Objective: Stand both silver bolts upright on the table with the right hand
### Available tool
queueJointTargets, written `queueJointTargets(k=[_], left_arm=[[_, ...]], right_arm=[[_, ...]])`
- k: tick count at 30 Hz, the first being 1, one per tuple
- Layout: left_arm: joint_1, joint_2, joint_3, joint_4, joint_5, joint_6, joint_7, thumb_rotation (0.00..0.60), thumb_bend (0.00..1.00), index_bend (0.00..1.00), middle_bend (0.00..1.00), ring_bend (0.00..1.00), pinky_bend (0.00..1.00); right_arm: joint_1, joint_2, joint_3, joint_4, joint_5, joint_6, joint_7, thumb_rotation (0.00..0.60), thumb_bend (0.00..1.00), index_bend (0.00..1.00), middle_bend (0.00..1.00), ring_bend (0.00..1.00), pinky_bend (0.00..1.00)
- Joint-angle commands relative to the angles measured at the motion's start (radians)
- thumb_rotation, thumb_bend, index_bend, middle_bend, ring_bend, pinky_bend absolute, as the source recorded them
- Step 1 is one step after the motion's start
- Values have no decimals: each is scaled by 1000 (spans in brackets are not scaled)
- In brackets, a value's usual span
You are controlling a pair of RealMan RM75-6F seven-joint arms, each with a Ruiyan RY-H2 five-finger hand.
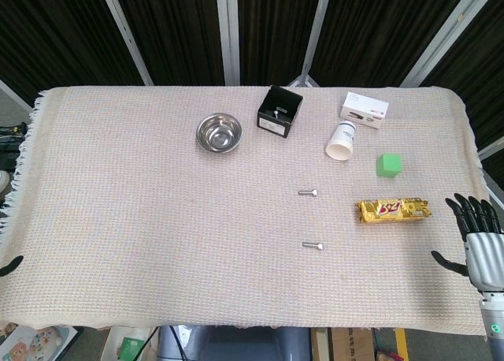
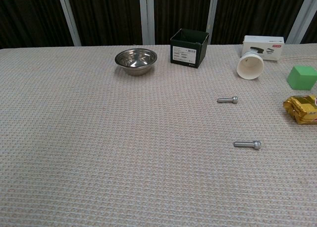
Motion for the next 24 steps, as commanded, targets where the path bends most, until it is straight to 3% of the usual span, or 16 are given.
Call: queueJointTargets(k=[1,11,24], left_arm=[[1,-1,1,-1,3,3,2,600,11,102,19,0,0],[2,-5,2,-7,15,13,13,600,11,102,19,0,0],[-13,-19,0,-9,6,-11,32,600,11,102,19,0,0]], right_arm=[[-4,-4,4,-3,9,4,-1,600,101,155,91,28,0],[-14,-14,12,-22,15,29,7,600,101,177,91,40,0],[-15,-25,-20,-78,-30,31,-19,600,100,331,91,40,0]])
